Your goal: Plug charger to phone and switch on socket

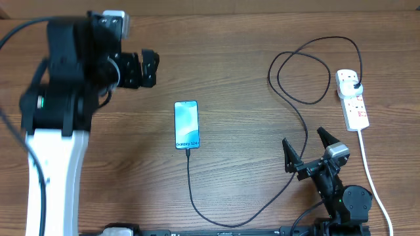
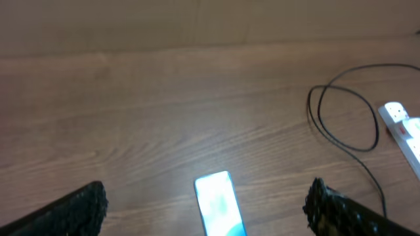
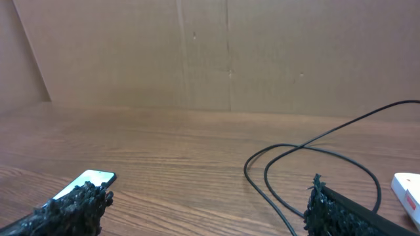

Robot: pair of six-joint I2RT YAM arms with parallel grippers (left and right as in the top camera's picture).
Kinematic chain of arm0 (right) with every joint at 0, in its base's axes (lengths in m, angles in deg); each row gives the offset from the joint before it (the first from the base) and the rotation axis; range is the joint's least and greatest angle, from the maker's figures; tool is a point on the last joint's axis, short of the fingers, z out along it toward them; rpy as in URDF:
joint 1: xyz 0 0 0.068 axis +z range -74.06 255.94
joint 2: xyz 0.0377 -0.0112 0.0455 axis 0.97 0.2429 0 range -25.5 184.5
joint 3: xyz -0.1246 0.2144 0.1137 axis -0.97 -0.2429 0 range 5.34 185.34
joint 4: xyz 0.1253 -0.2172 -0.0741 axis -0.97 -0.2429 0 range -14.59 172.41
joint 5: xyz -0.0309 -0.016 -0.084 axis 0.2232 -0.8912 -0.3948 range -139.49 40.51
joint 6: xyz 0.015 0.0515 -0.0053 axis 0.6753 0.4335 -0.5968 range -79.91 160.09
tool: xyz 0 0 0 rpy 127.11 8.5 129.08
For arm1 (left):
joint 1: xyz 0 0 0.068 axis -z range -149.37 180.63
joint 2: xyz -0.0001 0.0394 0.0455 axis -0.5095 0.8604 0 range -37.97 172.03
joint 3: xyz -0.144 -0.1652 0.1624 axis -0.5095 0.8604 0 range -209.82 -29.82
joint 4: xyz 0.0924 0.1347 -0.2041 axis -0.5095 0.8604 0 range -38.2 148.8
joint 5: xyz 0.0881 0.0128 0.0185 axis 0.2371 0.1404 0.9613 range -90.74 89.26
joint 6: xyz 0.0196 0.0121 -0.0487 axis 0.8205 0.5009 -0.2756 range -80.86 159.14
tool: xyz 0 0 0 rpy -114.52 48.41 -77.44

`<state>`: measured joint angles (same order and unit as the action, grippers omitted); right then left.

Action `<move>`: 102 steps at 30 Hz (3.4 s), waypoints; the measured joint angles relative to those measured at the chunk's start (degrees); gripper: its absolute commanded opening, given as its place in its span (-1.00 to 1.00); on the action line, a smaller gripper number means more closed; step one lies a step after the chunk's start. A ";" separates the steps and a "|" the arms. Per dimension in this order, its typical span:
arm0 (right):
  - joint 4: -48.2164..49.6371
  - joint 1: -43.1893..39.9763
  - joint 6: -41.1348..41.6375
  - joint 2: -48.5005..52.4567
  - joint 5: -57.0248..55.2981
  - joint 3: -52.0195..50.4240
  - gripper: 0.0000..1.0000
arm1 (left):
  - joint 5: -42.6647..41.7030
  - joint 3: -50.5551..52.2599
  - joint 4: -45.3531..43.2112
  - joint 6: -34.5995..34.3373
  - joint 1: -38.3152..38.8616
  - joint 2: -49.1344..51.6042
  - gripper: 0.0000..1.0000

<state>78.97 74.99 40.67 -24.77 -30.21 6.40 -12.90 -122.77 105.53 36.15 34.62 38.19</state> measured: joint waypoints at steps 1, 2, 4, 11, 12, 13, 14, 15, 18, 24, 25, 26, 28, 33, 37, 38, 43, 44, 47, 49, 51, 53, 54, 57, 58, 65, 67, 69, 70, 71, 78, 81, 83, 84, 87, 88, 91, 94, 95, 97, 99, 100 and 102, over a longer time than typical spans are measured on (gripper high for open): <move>-0.04 -0.02 0.09 0.00 0.00 0.00 1.00 | 0.07 3.41 -2.62 0.11 0.00 -2.69 0.99; -0.04 0.00 0.09 0.00 0.02 0.00 1.00 | 0.09 6.64 -5.55 0.15 0.00 -5.03 0.98; -0.02 0.02 0.13 0.00 0.02 0.00 1.00 | 0.26 13.92 -11.10 0.17 0.00 -9.86 0.99; -0.04 0.04 0.31 0.00 0.04 0.00 1.00 | 0.44 40.33 -31.82 0.57 0.00 -25.14 0.99; -0.04 0.07 0.28 0.00 0.02 0.00 1.00 | 0.46 44.06 -35.21 0.72 0.00 -27.65 0.99; -0.04 0.11 0.31 0.00 0.00 0.00 1.00 | 0.46 47.21 -38.10 1.11 0.00 -29.97 0.99; -0.04 0.11 0.31 0.00 0.02 0.00 1.00 | 0.44 50.71 -41.00 1.64 0.00 -32.81 0.99; -0.04 0.20 0.28 0.00 0.00 0.00 1.00 | 0.46 53.53 -43.43 2.05 0.00 -35.21 0.99; -0.04 0.24 0.33 0.00 0.02 0.00 1.00 | 0.46 61.55 -49.64 3.96 0.00 -42.84 0.99; -0.04 0.24 0.31 0.00 0.02 0.00 1.00 | 0.44 73.29 -53.33 9.18 0.00 -54.55 0.99; -0.02 0.24 0.28 0.00 0.02 0.00 1.00 | 0.44 74.69 -53.35 9.90 0.00 -55.95 0.99; -0.07 0.24 0.28 0.00 0.02 0.00 1.00 | 0.46 75.97 -53.35 10.80 0.00 -57.33 0.99; -0.04 0.24 0.31 0.00 0.02 0.00 1.00 | 0.46 78.20 -53.35 12.37 0.00 -59.93 0.99; -0.04 0.24 0.31 0.00 0.00 0.00 1.00 | 1.77 82.49 -53.53 14.62 0.00 -66.20 0.99; -0.04 0.24 0.28 0.00 0.00 0.00 1.00 | 2.73 85.85 -53.72 15.28 0.00 -70.62 0.99; 0.00 0.24 0.33 0.00 0.00 0.00 1.00 | 3.04 86.60 -53.70 15.28 0.00 -71.47 0.98; -0.04 0.26 0.31 0.00 0.02 0.00 1.00 | 4.90 89.39 -53.66 15.41 0.00 -74.71 0.99; -0.04 0.24 0.31 0.00 0.02 0.00 1.00 | 5.31 89.66 -53.57 15.41 0.00 -74.97 0.99; -0.02 0.24 0.31 0.00 0.02 0.00 1.00 | 6.45 90.18 -53.35 15.41 0.00 -75.21 0.99; -0.04 0.24 0.31 0.00 0.00 0.00 1.00 | 6.91 90.75 -53.31 15.39 0.00 -75.25 0.99; -0.04 0.24 0.31 0.00 0.00 0.00 1.00 | 7.13 91.47 -52.43 15.21 0.00 -75.28 0.99; -0.02 0.26 0.31 0.00 0.02 0.00 1.00 | 7.37 91.91 -50.25 15.19 0.00 -75.30 0.99; -0.04 0.24 0.33 0.00 0.00 0.00 1.00 | 7.54 92.15 -49.48 15.19 0.00 -75.30 0.99; -0.07 0.24 0.31 0.00 0.00 0.00 1.00 | 7.93 92.28 -49.46 15.17 0.00 -75.32 0.99; -0.04 0.24 0.28 0.00 0.00 0.00 0.99 | 7.96 92.28 -49.44 15.19 0.00 -75.32 0.99; -0.04 0.26 0.28 0.00 0.00 0.00 1.00 | 7.96 92.28 -49.46 15.19 0.00 -75.32 0.99; -0.04 0.24 0.31 0.00 0.02 0.00 1.00 | 7.96 92.28 -49.46 15.19 0.00 -75.32 0.99; -0.07 0.24 0.31 0.00 0.04 0.00 0.99 | 7.96 92.28 -49.46 15.19 0.00 -75.32 0.99; -0.04 0.24 0.33 0.00 0.00 0.00 1.00 | 7.96 92.28 -49.46 15.19 0.00 -75.32 0.99; -0.02 0.24 0.31 0.00 0.00 0.00 1.00 | 7.96 92.28 -49.46 15.19 0.00 -75.32 0.99; -0.02 0.24 0.33 0.00 0.00 0.00 1.00 | 7.96 92.28 -49.46 15.19 0.00 -75.32 0.99; -0.02 0.24 0.33 0.00 0.00 0.00 1.00 | 7.96 92.28 -49.46 15.19 0.00 -75.32 1.00; -0.04 0.24 0.33 0.00 0.02 0.00 1.00 | 7.96 92.28 -49.44 15.19 0.00 -75.32 0.99; -0.04 0.24 0.31 0.00 0.00 0.00 1.00 | 7.96 92.28 -49.46 15.19 0.00 -75.32 0.99; -0.04 0.24 0.33 0.00 0.02 0.00 1.00 | 7.96 92.28 -49.46 15.17 0.00 -75.32 0.99; -0.04 0.24 0.31 0.00 0.04 0.00 1.00 | 7.98 92.28 -49.46 15.19 0.00 -75.32 0.99; -0.07 0.24 0.28 0.00 0.02 0.00 1.00 | 7.96 92.28 -49.46 15.19 0.00 -75.32 0.99; -0.02 0.24 0.28 0.00 0.00 0.00 1.00 | 7.96 92.28 -49.46 15.19 0.00 -75.32 0.99; -0.07 0.24 0.31 0.00 0.00 0.00 1.00 | 7.96 92.28 -49.46 15.19 0.00 -75.32 0.99; -0.04 0.24 0.31 0.00 0.00 0.00 1.00 | 7.96 92.28 -49.46 15.19 0.00 -75.32 0.99; -0.04 0.24 0.28 0.00 0.02 0.00 0.99 | 7.96 92.28 -49.46 15.19 0.00 -75.32 0.99; -0.07 0.24 0.31 0.00 0.00 0.00 1.00 | 7.96 92.28 -49.44 15.19 0.00 -75.32 0.99; -0.07 0.24 0.31 0.00 0.02 0.00 1.00 | 7.96 92.28 -49.44 15.19 0.00 -75.32 0.99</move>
<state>78.90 75.23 40.97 -24.77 -30.18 6.40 -4.95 -30.49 56.09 51.34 34.62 -37.13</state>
